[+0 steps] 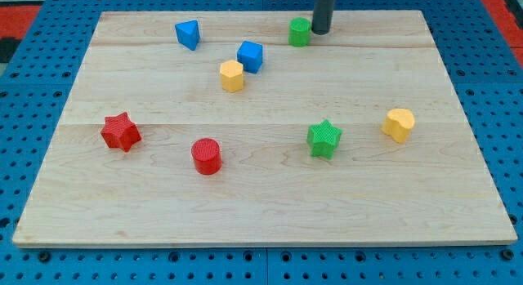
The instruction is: Move the blue triangle towards center
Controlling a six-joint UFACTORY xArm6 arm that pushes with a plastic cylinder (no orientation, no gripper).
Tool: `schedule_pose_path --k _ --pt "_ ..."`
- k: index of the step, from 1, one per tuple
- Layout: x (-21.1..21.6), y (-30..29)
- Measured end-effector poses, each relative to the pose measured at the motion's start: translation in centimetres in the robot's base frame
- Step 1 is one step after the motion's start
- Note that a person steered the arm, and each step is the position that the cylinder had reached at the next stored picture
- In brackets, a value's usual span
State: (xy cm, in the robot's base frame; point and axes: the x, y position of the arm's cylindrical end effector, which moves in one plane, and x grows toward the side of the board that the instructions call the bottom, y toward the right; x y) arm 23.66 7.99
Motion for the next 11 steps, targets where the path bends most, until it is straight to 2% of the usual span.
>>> schedule_pose_path --k 1,3,4,7,9,11 --pt "2.0 -2.9" --pt "-2.1 -3.9" --pt "-2.5 -9.1" --pt "-1.6 -18.1" --pt "-1.0 -22.0" --pt "5.3 -22.3"
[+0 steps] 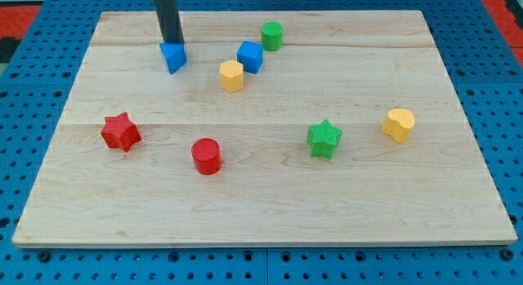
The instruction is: Move the blue triangle towards center
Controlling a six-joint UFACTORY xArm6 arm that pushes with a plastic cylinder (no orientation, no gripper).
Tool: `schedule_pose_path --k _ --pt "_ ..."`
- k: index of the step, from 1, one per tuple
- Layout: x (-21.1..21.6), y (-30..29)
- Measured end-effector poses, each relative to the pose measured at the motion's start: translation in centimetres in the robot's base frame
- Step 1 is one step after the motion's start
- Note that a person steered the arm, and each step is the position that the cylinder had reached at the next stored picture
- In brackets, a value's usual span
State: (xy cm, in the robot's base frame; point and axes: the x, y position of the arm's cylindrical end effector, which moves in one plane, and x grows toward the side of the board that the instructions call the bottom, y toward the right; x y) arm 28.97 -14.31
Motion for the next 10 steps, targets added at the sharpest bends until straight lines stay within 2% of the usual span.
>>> schedule_pose_path --k 2,3,4,5,6,7,8,10 --pt "6.6 1.7" --pt "8.3 2.8" --pt "8.3 -1.2" --pt "3.9 -1.4" --pt "2.9 -6.7" --pt "5.9 -11.3" --pt "10.3 -9.6" --pt "10.6 -2.5"
